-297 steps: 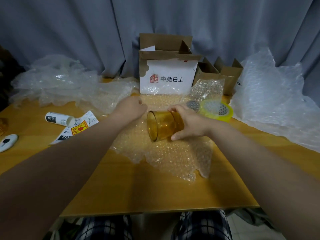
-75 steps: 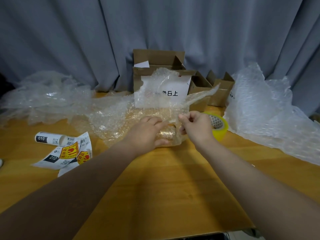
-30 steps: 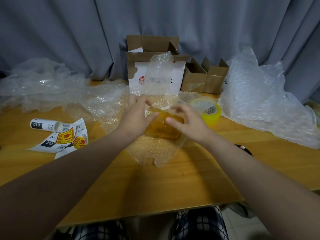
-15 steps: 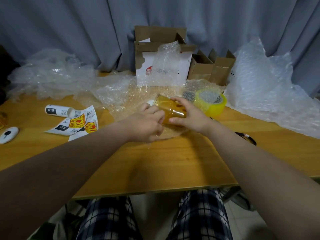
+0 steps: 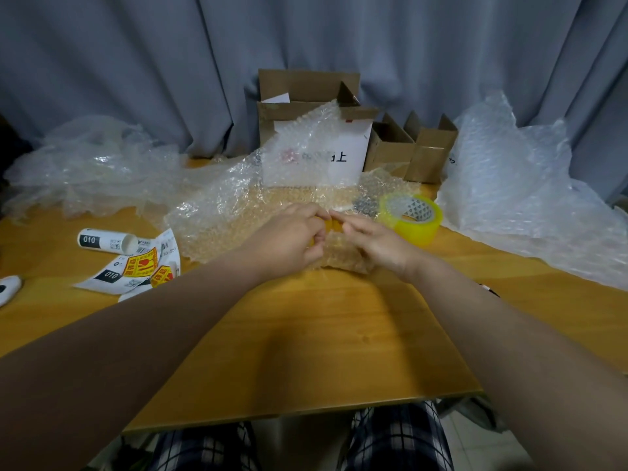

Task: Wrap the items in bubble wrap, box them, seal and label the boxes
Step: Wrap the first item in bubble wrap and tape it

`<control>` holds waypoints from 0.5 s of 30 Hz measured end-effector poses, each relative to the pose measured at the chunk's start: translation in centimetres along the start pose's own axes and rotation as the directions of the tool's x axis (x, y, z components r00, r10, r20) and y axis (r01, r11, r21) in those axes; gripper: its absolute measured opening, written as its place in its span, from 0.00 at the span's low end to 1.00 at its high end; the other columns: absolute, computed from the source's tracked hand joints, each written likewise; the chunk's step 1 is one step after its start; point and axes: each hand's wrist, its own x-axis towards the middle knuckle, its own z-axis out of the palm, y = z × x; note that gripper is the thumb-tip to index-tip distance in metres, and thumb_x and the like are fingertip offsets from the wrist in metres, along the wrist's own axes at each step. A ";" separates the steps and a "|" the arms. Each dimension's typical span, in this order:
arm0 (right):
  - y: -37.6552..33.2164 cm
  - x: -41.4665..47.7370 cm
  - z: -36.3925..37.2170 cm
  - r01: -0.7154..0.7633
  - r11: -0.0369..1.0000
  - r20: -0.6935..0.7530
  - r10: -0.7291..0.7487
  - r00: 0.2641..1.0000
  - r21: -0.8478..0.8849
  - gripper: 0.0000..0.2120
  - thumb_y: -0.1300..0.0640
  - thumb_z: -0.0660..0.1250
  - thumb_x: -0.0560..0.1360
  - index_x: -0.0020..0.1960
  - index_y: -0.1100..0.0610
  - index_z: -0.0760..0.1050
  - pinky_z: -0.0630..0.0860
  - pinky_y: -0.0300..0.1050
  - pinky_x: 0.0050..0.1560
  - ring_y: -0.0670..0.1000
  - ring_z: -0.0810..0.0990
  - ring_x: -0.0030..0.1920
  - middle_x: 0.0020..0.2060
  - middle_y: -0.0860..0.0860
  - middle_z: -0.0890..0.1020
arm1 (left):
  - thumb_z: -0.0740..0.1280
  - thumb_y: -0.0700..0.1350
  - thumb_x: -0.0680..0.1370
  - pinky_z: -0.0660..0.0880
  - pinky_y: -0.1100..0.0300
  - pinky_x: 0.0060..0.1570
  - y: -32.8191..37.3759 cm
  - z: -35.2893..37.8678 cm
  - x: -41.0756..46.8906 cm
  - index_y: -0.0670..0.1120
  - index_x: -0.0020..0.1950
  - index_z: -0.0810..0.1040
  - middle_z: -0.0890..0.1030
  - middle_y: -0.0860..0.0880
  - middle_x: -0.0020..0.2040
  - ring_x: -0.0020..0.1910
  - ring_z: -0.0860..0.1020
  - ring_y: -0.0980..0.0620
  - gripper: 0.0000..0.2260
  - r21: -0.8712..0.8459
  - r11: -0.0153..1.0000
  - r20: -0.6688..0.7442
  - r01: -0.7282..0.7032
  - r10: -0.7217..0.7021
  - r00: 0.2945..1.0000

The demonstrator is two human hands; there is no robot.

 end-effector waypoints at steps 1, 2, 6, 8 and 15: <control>-0.2 -0.1 -0.1 -0.057 0.995 0.017 0.056 0.998 0.085 0.22 0.39 0.54 0.79 0.72 0.41 0.65 0.59 0.51 0.70 0.46 0.59 0.72 0.74 0.44 0.63 | 0.65 0.47 0.76 0.61 0.54 0.65 -0.1 0.0 0.2 0.48 0.43 0.75 0.72 0.52 0.66 0.66 0.67 0.50 0.04 -0.006 1.000 -0.005 0.016 -0.016 1.000; -0.2 -0.2 -0.1 -0.094 0.987 0.028 0.091 0.995 0.134 0.25 0.33 0.52 0.76 0.71 0.39 0.65 0.59 0.53 0.69 0.47 0.58 0.73 0.75 0.44 0.61 | 0.66 0.47 0.76 0.59 0.54 0.66 -0.2 -0.1 0.4 0.50 0.42 0.74 0.72 0.54 0.65 0.65 0.68 0.52 0.04 -0.012 0.999 -0.014 0.035 -0.035 0.999; 0.5 0.3 0.6 0.051 0.999 -0.074 -0.052 0.996 -0.018 0.33 0.37 0.69 0.69 0.71 0.47 0.68 0.66 0.51 0.70 0.48 0.68 0.69 0.70 0.49 0.71 | 0.68 0.47 0.75 0.55 0.58 0.62 -0.6 -0.7 1.2 0.50 0.40 0.76 0.76 0.57 0.58 0.60 0.73 0.56 0.04 -0.122 0.989 -0.068 0.090 -0.098 0.993; 0.8 0.8 1.0 0.091 0.996 -0.140 -0.092 0.986 -0.008 0.28 0.49 0.72 0.71 0.69 0.52 0.70 0.68 0.46 0.68 0.47 0.72 0.65 0.65 0.51 0.75 | 0.68 0.47 0.75 0.54 0.59 0.63 -0.9 -1.0 1.7 0.50 0.40 0.77 0.77 0.57 0.57 0.59 0.73 0.57 0.04 -0.143 0.985 -0.032 0.094 -0.100 0.995; 0.4 1.0 0.6 -0.005 0.983 -0.148 0.033 0.988 0.186 0.21 0.54 0.72 0.73 0.65 0.48 0.75 0.70 0.45 0.65 0.46 0.74 0.63 0.62 0.47 0.77 | 0.58 0.64 0.73 0.74 0.51 0.57 -1.8 -2.9 2.2 0.45 0.55 0.77 0.80 0.48 0.53 0.53 0.78 0.50 0.25 -0.487 0.855 0.054 0.180 -0.176 0.983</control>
